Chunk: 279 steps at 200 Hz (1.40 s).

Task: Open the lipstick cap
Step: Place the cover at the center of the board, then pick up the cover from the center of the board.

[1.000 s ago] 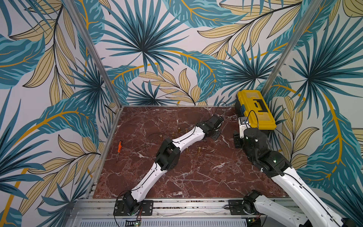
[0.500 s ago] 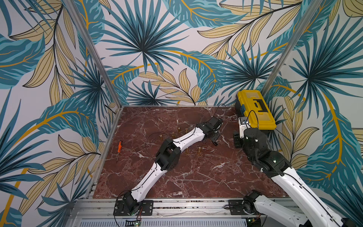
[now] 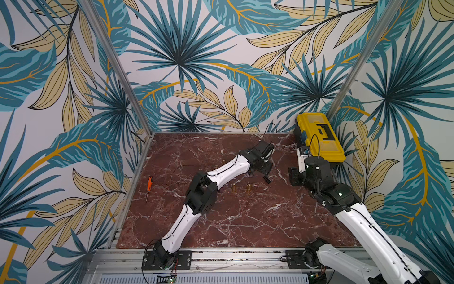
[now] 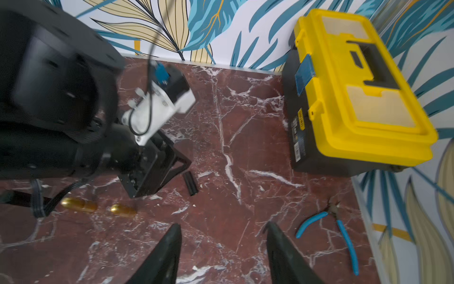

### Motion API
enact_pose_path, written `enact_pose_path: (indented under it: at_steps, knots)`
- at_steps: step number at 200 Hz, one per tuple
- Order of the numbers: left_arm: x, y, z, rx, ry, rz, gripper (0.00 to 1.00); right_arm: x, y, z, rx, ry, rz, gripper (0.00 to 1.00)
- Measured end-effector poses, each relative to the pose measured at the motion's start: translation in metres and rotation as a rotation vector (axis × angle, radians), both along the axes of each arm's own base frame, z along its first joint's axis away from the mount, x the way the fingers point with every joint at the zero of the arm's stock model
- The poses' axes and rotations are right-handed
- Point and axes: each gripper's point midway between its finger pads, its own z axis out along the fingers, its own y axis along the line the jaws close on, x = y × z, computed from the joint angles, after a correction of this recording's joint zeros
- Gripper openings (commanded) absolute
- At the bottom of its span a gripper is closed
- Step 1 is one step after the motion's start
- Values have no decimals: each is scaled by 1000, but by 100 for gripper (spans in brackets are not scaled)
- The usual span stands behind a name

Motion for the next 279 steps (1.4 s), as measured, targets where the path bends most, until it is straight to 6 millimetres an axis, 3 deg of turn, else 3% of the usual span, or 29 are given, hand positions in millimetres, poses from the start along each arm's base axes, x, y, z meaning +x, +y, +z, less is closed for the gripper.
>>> enact_pose_path:
  at_steps: [20,43,66,85,131,172,204,244,279]
  knots:
    - [1,10,62,-113,-28,25,58,-1,13,-19,122,43,33,57]
    - [-4,29,133,-244,-67,48,58,-1,34,-61,235,143,70,57]
    - [-16,56,177,-310,-93,72,58,1,38,-99,322,226,48,60]
    - [-33,77,197,-331,-106,86,59,11,31,-114,366,236,7,61]
    - [-66,122,206,-325,-106,139,59,40,34,-145,437,210,10,63]
    - [-69,151,201,-307,-110,205,59,61,34,-179,450,235,3,63]
    - [-68,159,195,-296,-101,231,59,71,34,-191,433,250,7,63]
    - [-67,162,191,-292,-95,240,59,93,35,-190,422,257,4,62]
    - [-64,164,191,-291,-95,248,59,99,38,-196,443,295,-5,60]
